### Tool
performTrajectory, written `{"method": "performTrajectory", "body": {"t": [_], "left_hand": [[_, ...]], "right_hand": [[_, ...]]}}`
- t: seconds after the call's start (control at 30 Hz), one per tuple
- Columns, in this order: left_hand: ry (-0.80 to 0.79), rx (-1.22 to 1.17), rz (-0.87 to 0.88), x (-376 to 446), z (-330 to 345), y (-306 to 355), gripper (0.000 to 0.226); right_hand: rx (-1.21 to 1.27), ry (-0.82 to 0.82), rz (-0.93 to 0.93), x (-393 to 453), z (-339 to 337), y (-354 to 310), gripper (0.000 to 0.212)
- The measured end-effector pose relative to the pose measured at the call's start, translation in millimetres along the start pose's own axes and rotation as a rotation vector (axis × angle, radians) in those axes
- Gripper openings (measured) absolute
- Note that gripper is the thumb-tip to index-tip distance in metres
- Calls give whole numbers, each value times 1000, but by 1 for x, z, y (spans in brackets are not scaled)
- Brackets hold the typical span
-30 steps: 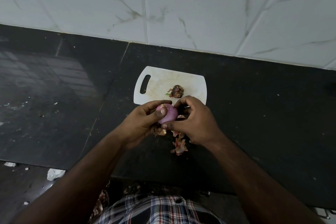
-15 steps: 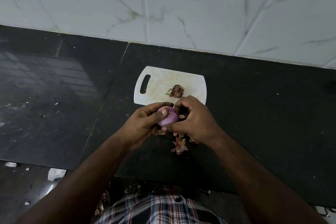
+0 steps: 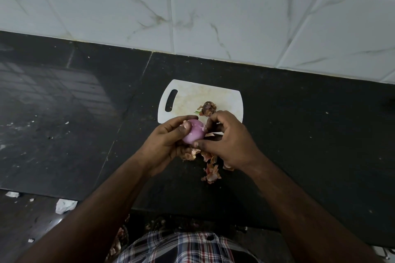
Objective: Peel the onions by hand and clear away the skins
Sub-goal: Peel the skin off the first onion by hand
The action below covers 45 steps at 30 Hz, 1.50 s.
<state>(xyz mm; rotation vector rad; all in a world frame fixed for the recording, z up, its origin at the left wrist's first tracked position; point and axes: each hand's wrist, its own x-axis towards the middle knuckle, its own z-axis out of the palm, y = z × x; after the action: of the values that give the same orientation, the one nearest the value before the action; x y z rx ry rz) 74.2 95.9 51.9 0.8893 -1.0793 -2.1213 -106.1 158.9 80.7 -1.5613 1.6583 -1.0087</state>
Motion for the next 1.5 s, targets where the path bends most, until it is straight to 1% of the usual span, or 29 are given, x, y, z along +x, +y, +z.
{"method": "performTrajectory", "body": {"t": [0.1,0.13,0.23,0.33,0.43,0.53,0.6,0.67,0.77,0.83,0.93,1.07,1.13,1.2,1.23,1.33,1.4,1.5], "left_hand": [[-16,34,6,-1,1,-1,48],[-29,31,3,-1,0,-2,52],[-47,-38,-17,-3,-2,-2,59],[-56,-63,-19,-4,-3,0,53],[-31,-18,-14,-4,-1,0,48],[-36,-14,-24,-5,-1,-3,51],[-52,-37,-15,-5,-2,-5,55],[-51,-22,12,-4,-1,-5,57],[-13,36,47,-2,-2,-4,63],[2,48,45,-1,-2,-4,66],[2,55,35,-2,-3,-5,64],[-23,101,29,-4,-2,-5,60],[-38,113,23,-4,-4,-5,62],[-33,135,21,-4,-5,-5,64],[-21,154,21,-4,-5,-4,65],[2,194,34,-4,-3,-2,64],[-15,210,48,-4,-2,0,63],[-25,234,58,-4,-2,-1,59]], "right_hand": [[4,-14,8,-1,1,-3,53],[-20,-15,-4,-1,1,-4,55],[-13,38,-14,-3,3,-4,46],[-7,69,-21,-4,7,0,39],[-40,51,-2,-3,6,0,35],[-29,7,47,-1,3,4,34],[41,-8,98,-1,3,8,34],[173,-22,159,-1,3,12,35],[330,54,218,-2,6,14,24],[357,133,235,-3,7,14,19],[303,211,252,-4,10,16,19],[176,259,235,-2,5,24,20],[51,209,247,-3,-1,26,19],[-13,102,281,-4,-8,24,22],[13,78,290,-5,-10,22,24],[123,77,262,-4,-14,11,28],[115,34,249,-5,-13,4,32],[30,-7,230,-7,-9,-3,34]]}}
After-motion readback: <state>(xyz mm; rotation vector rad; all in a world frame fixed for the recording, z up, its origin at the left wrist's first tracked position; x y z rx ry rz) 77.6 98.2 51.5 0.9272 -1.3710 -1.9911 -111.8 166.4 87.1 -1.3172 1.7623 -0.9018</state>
